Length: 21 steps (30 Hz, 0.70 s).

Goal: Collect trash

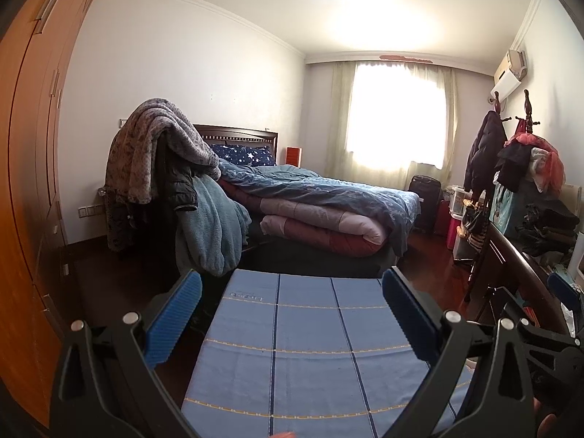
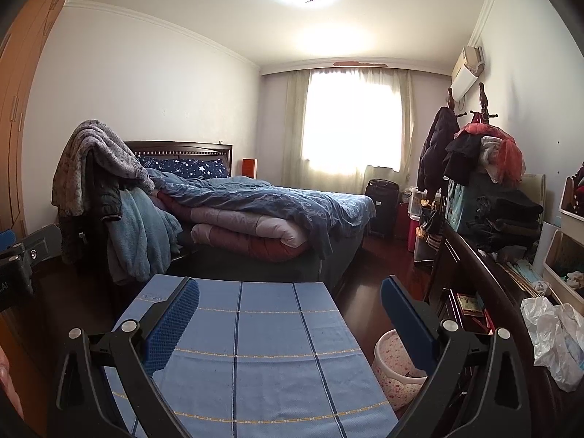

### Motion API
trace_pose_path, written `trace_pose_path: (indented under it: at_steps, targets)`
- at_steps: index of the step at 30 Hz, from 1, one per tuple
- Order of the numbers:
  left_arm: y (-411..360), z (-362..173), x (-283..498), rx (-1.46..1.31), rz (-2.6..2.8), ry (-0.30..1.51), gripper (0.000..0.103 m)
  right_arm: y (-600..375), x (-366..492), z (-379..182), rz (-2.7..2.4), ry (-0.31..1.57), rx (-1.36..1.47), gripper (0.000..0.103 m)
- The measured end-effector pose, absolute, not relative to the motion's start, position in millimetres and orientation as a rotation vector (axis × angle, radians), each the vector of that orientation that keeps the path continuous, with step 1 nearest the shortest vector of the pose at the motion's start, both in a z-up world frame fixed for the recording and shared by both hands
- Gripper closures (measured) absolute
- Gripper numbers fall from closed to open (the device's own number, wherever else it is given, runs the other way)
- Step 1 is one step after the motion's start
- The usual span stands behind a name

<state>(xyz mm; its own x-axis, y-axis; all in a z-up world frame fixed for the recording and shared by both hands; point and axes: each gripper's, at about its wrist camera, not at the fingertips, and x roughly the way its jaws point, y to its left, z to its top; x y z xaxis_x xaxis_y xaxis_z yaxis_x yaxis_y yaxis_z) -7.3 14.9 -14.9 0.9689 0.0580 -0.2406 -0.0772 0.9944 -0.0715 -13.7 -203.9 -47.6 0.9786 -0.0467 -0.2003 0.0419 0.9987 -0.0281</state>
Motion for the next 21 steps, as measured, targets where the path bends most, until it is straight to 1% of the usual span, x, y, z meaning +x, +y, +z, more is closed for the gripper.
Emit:
trace_pose_path:
  at_steps: [21]
  targets:
    - [19.9, -14.3, -8.5, -0.089, 0.051, 0.228, 0.003, -204.0, -14.5, -50.0, -0.042, 0.208, -0.022, 0.004]
